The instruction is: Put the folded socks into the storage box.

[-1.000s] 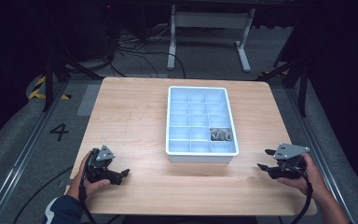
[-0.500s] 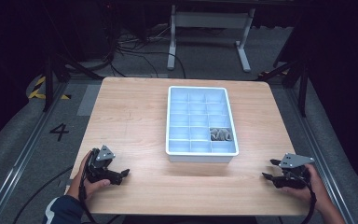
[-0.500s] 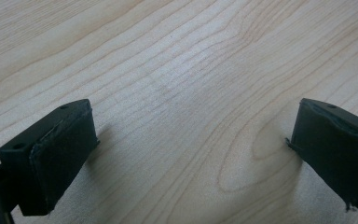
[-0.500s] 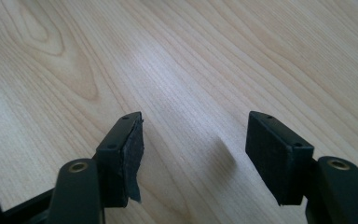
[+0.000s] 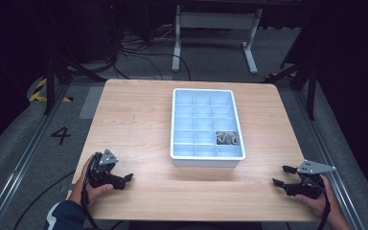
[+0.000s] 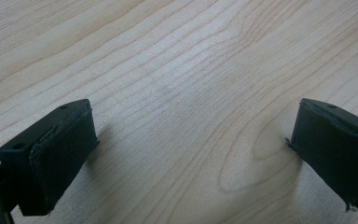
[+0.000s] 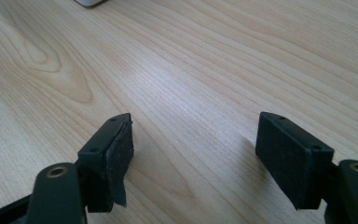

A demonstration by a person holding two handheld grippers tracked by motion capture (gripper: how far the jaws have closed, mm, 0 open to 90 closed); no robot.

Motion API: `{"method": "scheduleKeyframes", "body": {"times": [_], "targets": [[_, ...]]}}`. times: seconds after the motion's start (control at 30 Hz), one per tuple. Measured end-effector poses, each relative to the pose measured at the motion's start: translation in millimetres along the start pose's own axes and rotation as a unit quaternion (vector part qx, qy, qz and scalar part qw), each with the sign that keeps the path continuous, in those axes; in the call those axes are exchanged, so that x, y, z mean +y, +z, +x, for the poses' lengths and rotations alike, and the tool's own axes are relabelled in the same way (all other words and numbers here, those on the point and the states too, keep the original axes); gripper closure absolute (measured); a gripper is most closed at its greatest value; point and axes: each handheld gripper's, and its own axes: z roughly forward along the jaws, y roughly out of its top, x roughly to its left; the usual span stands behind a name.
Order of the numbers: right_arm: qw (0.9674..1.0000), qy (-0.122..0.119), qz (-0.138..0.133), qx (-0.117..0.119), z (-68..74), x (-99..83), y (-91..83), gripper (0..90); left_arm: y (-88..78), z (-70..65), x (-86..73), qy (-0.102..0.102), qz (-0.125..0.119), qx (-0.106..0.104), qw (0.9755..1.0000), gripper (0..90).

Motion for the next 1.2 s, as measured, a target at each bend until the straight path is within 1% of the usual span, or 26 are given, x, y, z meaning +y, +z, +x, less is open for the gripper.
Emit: {"method": "scheduleKeyframes", "body": {"times": [0.17, 0.2, 0.23, 0.33, 0.9, 1.0, 1.03, 1.2], "targets": [[1.0, 0.001, 0.001, -0.002, -0.1, 0.3, 0.5, 27.6, 0.3, 0.1, 0.2, -0.003, -0.002, 0.004, 1.0, 0.1], [1.0, 0.001, 0.001, -0.002, -0.1, 0.3, 0.5, 27.6, 0.0, 0.8, 0.4, 0.001, 0.0, 0.006, 1.0, 0.1], [1.0, 0.001, 0.001, -0.002, -0.1, 0.3, 0.4, 27.5, -0.1, 0.3, 0.2, -0.003, 0.001, 0.005, 1.0, 0.1], [1.0, 0.002, 0.001, -0.002, -0.1, 0.3, 0.5, 27.0, -0.1, -0.1, 0.1, -0.007, 0.001, 0.004, 1.0, 0.1], [0.9999, 0.008, 0.002, -0.01, -0.6, 0.4, 0.8, 24.6, 0.0, 0.0, 0.1, -0.01, 0.0, 0.007, 0.9999, 0.1], [0.9999, 0.008, 0.002, -0.009, -0.8, 0.4, 0.9, 24.6, 0.0, 0.3, 0.2, -0.01, 0.001, 0.007, 0.9999, 0.1], [0.9999, 0.008, 0.002, -0.009, -0.7, 0.4, 0.9, 24.6, 0.0, 1.7, 0.8, 0.0, -0.001, 0.011, 0.9999, 0.1], [0.9999, 0.008, 0.002, -0.01, -0.6, 0.4, 0.9, 24.4, 0.2, 1.9, 0.8, -0.001, -0.001, 0.012, 0.9999, 0.1]]}}
